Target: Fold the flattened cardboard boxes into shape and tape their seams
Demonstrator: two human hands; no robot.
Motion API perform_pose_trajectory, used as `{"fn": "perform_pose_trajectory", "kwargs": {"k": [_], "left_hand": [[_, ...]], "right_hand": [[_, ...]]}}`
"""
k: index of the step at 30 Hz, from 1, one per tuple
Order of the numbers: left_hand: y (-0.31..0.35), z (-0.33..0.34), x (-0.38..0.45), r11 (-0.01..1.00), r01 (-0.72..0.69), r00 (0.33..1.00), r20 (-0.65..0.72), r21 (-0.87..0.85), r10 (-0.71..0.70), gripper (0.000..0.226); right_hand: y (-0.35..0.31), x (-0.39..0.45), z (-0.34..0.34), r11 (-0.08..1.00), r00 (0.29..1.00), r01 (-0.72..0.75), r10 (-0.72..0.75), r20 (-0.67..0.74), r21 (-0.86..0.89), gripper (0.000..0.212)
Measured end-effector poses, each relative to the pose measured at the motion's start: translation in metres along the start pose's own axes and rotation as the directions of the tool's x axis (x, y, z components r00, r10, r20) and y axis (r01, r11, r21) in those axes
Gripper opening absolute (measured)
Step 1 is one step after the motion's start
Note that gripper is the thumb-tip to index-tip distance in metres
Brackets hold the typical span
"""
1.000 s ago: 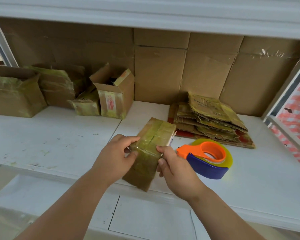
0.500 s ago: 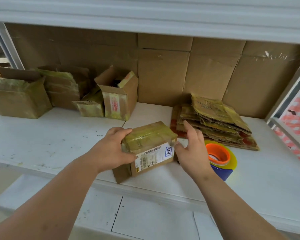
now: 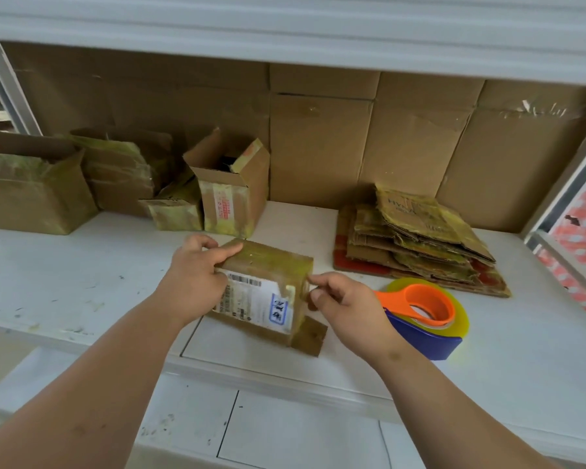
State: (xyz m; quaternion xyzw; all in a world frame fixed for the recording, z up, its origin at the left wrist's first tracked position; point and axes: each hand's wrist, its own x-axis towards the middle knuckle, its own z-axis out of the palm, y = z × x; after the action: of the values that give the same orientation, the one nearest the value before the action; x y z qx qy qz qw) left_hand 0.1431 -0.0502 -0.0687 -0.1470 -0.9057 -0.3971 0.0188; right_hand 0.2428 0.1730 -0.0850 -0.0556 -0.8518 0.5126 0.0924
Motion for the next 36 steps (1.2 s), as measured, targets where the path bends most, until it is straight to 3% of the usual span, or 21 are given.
{"fn": "perform_pose_trajectory", "kwargs": {"k": [3, 5, 7, 8, 10, 12, 17, 21, 23, 25, 28, 30, 32, 36], "left_hand": [[0.000, 0.004, -0.001, 0.998, -0.054, 0.998, -0.034, -0.036, 0.053, 0.045], [0.003, 0.009, -0.002, 0.990, -0.045, 0.999, -0.008, -0.137, 0.044, 0.038], [0.005, 0.016, -0.003, 0.937, 0.050, 0.996, 0.087, -0.345, -0.021, 0.029], [0.006, 0.019, -0.004, 0.913, 0.092, 0.989, 0.141, -0.397, -0.038, 0.030], [0.010, 0.027, -0.007, 0.932, 0.131, 0.976, 0.206, -0.338, -0.063, 0.054], [0.018, 0.037, -0.009, 0.958, 0.108, 0.982, 0.178, -0.265, -0.061, 0.068], [0.037, 0.050, -0.010, 0.957, 0.058, 0.992, 0.125, -0.283, -0.023, 0.057], [0.047, 0.057, -0.013, 0.932, 0.095, 0.989, 0.137, -0.350, -0.050, 0.035], [0.049, 0.060, -0.016, 0.941, 0.079, 0.990, 0.139, -0.328, -0.035, 0.034], [0.051, 0.060, -0.020, 0.951, 0.057, 0.988, 0.155, -0.304, -0.009, 0.038], [0.053, 0.056, -0.026, 0.937, 0.075, 0.978, 0.210, -0.342, -0.002, 0.043], [0.052, 0.053, -0.028, 0.922, 0.110, 0.971, 0.239, -0.371, -0.020, 0.044], [0.051, 0.051, -0.029, 0.930, 0.108, 0.968, 0.251, -0.352, -0.017, 0.048], [0.052, 0.052, -0.035, 0.961, 0.054, 0.980, 0.200, -0.272, 0.001, 0.052]], "right_hand": [[0.006, 0.003, 0.002, 0.994, 0.995, 0.044, -0.052, -0.081, -0.098, 0.011], [0.009, 0.004, -0.001, 0.992, 0.993, 0.025, -0.040, -0.112, -0.127, 0.043], [0.008, 0.003, -0.006, 0.998, 0.999, -0.018, 0.016, -0.038, -0.055, 0.074], [0.007, 0.002, -0.007, 0.998, 1.000, -0.010, 0.010, 0.006, -0.059, 0.080], [0.007, 0.000, -0.007, 0.990, 0.999, 0.048, -0.047, 0.008, -0.133, 0.071], [0.006, -0.002, -0.008, 0.972, 0.993, 0.095, -0.108, -0.048, -0.217, 0.061], [0.012, -0.007, -0.014, 0.924, 0.973, 0.154, -0.204, -0.111, -0.350, 0.047], [0.014, -0.010, -0.028, 0.928, 0.973, 0.182, -0.218, -0.078, -0.326, 0.037], [0.021, -0.009, -0.039, 0.911, 0.957, 0.165, -0.240, -0.161, -0.377, 0.029], [0.030, -0.007, -0.053, 0.866, 0.954, 0.013, -0.161, -0.253, -0.500, 0.033], [0.036, -0.011, -0.072, 0.714, 0.962, -0.264, 0.150, -0.227, -0.648, 0.040], [0.040, -0.013, -0.077, 0.675, 0.954, -0.297, 0.234, -0.186, -0.675, 0.047], [0.046, -0.014, -0.079, 0.649, 0.945, -0.327, 0.225, -0.238, -0.687, 0.056], [0.056, -0.015, -0.085, 0.493, 0.928, -0.319, 0.335, -0.162, -0.809, 0.031]]}}
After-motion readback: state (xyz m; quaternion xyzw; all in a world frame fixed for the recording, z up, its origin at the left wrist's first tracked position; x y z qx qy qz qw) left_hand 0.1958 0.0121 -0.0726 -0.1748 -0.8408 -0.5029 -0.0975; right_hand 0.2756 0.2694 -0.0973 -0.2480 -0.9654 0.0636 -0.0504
